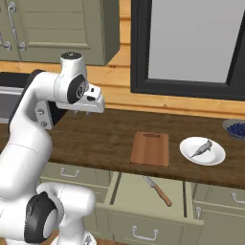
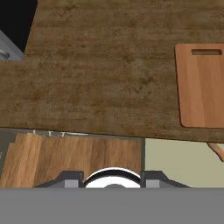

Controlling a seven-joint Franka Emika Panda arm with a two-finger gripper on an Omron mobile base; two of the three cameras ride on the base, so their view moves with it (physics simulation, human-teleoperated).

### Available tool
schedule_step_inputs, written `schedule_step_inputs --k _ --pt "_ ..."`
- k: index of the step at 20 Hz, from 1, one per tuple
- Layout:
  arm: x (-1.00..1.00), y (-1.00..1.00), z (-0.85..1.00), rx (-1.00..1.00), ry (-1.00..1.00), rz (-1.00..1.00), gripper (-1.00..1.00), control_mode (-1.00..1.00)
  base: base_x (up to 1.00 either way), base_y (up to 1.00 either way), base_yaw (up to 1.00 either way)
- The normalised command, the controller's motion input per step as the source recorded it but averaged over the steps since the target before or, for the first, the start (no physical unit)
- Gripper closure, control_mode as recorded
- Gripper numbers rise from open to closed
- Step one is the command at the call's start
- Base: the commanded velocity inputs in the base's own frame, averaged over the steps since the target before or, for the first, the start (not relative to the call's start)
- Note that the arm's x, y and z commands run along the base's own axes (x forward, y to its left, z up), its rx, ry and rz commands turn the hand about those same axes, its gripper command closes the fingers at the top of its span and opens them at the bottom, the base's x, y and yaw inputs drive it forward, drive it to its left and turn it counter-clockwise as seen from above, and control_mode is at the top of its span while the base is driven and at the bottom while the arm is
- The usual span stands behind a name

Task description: Pick up the knife from the drawer and place it on the cutting board. Then place the meat from the plate to the cutting board.

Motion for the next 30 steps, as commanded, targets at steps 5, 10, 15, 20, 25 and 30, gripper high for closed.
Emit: schedule_step_inputs --k 5,10,15,20,25,30 --pt "-0.44 -0.01 -0.01 0.00 0.00 0.00 -1.00 -1.00 0.00 0.00 0.00" --pt "-0.75 -0.02 -0.26 0.00 0.00 -0.03 -1.00 -1.00 0.00 0.00 0.00" --pt "-0.53 0.00 -0.31 0.00 0.00 -0.02 -1.00 -1.00 0.00 0.00 0.00" --pt "-0.46 0.00 -0.15 0.00 0.00 0.00 -1.00 -1.00 0.00 0.00 0.00" --pt "-0.53 0.00 0.00 0.00 0.00 0.00 -1.00 -1.00 0.00 0.00 0.00" --pt "-0.22 0.00 0.00 0.00 -0.01 0.00 -1.00 1.00 -0.18 0.06 -0.02"
